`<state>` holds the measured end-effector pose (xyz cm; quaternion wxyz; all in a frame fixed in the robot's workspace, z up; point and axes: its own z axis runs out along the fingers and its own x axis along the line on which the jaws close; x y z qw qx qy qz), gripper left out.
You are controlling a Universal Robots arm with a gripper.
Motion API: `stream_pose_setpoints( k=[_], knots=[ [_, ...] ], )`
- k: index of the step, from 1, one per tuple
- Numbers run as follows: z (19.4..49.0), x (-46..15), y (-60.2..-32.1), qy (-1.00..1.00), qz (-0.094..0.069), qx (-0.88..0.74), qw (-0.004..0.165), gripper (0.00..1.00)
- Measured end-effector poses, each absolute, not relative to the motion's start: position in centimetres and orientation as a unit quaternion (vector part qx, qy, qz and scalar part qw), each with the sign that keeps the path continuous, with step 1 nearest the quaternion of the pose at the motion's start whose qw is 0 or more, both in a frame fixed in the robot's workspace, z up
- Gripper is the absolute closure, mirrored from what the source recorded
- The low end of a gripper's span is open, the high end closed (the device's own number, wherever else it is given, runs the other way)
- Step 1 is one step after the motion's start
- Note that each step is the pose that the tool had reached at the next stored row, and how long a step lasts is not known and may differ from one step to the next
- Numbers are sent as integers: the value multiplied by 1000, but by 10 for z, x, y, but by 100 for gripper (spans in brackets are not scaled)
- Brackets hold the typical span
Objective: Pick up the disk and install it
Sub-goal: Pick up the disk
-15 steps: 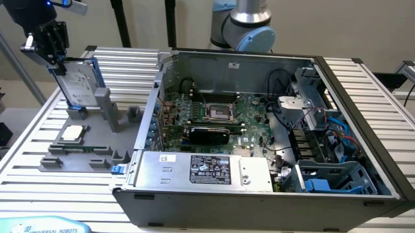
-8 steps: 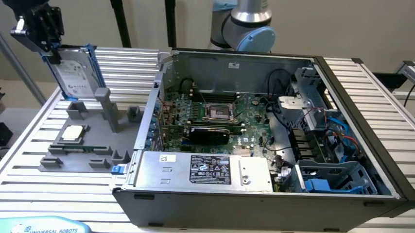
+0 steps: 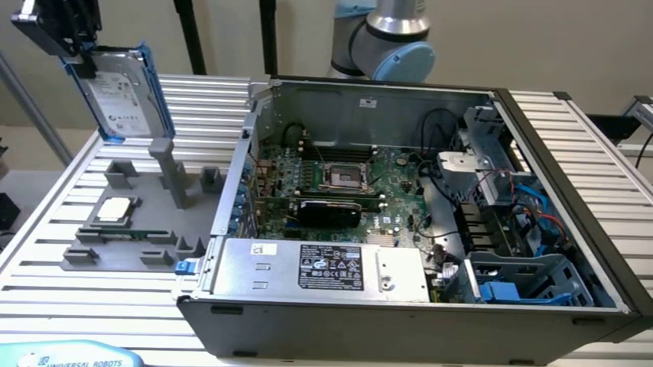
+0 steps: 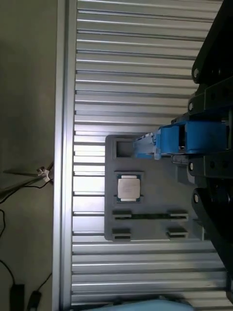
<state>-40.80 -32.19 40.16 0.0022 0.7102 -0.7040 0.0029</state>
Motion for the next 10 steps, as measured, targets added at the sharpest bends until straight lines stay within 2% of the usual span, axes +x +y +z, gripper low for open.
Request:
stream_pose_setpoints(
  k=[10],
  knots=[
    [447,-364,-322,-704,-1,710,-1,67]
  ],
)
